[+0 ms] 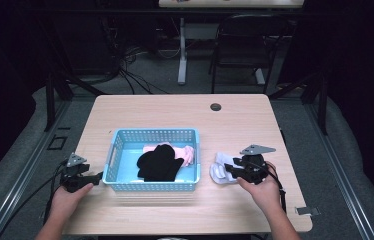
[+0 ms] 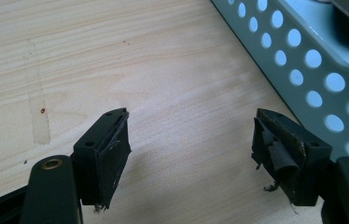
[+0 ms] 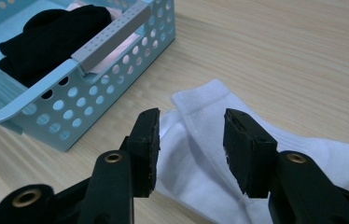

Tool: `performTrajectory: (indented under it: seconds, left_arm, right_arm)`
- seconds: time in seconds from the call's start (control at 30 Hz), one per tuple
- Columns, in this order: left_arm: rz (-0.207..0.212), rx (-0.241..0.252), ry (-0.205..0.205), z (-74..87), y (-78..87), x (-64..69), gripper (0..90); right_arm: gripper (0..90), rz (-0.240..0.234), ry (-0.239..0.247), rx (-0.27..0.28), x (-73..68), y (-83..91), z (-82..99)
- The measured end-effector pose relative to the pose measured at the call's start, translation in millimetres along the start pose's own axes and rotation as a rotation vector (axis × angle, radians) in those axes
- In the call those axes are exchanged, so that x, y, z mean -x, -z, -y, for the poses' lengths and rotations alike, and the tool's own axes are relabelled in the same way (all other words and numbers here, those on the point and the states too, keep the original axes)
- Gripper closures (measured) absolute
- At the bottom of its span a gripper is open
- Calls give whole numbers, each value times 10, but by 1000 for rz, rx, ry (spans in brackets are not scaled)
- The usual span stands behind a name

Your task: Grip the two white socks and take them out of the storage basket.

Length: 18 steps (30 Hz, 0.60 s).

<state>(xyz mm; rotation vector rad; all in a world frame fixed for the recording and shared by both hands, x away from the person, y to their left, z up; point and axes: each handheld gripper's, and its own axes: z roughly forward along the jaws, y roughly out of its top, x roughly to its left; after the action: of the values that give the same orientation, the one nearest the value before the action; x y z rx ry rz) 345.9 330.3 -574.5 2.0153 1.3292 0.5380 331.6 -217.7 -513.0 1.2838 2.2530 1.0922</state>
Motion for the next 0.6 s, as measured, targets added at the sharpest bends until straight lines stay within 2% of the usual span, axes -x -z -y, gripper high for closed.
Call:
performTrajectory:
  seconds: [0.17,0.3,0.37,0.5,0.6]
  left_arm:
    - [1,-1,0,0,-2,0,273]
    - [1,-1,0,-1,-2,2,273]
    - [0,-1,-1,-1,0,1,273]
    - [1,-1,-2,-2,-2,0,273]
    - [1,0,-2,-2,-1,0,273]
  right_arm:
    - [551,-20,40,14,-89,-41,40]
    - [551,-21,59,3,-100,-62,66]
    - [552,-20,54,13,-109,-84,91]
    - [552,-9,58,-9,-125,-127,133]
    - [552,-10,47,-4,-130,-144,156]
